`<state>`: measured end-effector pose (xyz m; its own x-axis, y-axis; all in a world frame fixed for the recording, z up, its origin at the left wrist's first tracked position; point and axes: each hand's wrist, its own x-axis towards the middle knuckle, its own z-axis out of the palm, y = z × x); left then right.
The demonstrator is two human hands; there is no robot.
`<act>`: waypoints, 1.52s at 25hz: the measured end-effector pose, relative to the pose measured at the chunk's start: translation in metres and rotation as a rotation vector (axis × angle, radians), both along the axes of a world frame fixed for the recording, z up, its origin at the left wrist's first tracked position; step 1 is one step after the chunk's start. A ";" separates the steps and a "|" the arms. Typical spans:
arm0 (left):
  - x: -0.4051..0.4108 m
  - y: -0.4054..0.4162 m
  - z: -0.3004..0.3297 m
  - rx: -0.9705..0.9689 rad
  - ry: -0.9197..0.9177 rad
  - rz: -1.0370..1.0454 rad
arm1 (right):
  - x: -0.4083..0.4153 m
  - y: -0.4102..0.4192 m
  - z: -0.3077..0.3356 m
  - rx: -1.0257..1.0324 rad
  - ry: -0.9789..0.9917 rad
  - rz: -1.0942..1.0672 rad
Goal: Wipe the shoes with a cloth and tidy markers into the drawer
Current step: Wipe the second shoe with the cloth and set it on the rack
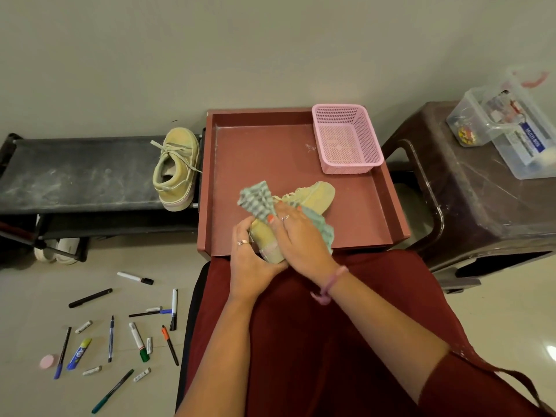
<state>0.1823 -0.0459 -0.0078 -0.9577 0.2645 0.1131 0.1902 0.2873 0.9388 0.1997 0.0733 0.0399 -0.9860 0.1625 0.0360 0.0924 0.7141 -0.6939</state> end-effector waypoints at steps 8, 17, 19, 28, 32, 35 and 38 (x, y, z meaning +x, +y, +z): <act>0.003 0.007 -0.002 0.023 0.022 -0.015 | -0.014 0.057 -0.015 0.113 -0.060 -0.129; -0.001 0.003 -0.006 -0.003 -0.073 0.036 | 0.025 -0.010 -0.017 -0.038 0.073 -0.012; 0.000 0.005 -0.005 0.027 -0.056 0.027 | 0.018 0.006 -0.018 0.001 0.052 0.016; -0.004 0.004 -0.008 0.113 -0.083 0.005 | -0.010 0.006 -0.028 -0.025 0.034 -0.254; -0.007 0.003 -0.011 0.140 -0.105 0.006 | 0.026 -0.003 -0.040 -0.237 0.078 -0.216; -0.006 0.005 -0.008 0.147 -0.109 0.014 | -0.006 0.032 -0.041 -0.134 0.018 -0.295; -0.005 0.008 -0.006 0.115 -0.069 -0.002 | -0.038 0.072 -0.041 -0.053 -0.030 -0.391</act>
<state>0.1776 -0.0381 -0.0143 -0.9636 0.2559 0.0768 0.1247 0.1766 0.9764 0.1618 0.1454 -0.0010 -0.8499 0.5268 -0.0107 0.3712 0.5842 -0.7217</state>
